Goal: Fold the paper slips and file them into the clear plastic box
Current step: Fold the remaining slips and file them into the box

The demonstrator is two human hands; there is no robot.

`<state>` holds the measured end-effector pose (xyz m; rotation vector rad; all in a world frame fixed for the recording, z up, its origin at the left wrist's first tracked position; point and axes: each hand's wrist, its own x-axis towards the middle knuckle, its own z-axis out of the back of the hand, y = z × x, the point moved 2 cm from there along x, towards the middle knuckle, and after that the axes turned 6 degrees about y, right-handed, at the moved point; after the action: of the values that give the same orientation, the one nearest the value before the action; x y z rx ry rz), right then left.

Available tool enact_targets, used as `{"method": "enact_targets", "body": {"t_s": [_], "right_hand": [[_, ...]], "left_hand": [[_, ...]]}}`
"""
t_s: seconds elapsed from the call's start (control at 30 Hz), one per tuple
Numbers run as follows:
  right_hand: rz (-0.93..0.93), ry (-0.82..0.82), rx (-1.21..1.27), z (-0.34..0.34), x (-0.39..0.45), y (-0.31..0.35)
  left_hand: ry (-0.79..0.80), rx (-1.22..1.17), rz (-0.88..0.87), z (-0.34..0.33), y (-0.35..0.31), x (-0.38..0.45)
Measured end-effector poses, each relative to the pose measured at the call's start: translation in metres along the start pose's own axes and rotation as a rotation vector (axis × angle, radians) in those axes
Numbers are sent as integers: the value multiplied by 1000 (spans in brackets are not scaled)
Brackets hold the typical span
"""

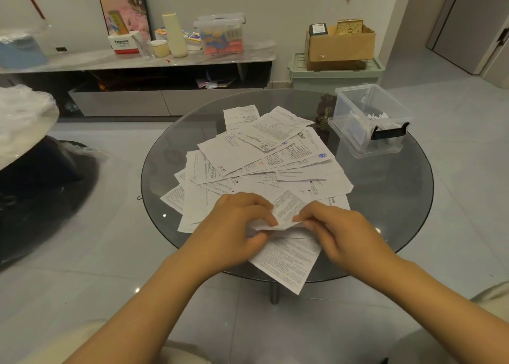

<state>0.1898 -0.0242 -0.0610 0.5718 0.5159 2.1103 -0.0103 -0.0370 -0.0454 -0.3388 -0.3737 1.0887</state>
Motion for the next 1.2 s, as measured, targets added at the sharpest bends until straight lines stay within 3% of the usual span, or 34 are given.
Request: {"method": "enact_targets", "body": {"t_s": [0.2,0.4,0.63,0.83,1.03,1.2], "right_hand": [[-42,44,205,10,-8,-9],[-148,-2,-34,3,-15,-12],[-285,-25,-198,-1,-13,-9],[-360,46,-84,11,-9,-11],[-222,103,-115,12,-12,-7],[-186,29,-136,13,-14,-7]], "left_hand": [[77,-210,99,3,-12,4],[4,-186,230,-4,-17,13],[37,-223,344,-12,-21,22],[65,-265,399,-6,-11,21],[35,-127,264,-9,-16,17],[70,40,71,-20,-22,15]]}}
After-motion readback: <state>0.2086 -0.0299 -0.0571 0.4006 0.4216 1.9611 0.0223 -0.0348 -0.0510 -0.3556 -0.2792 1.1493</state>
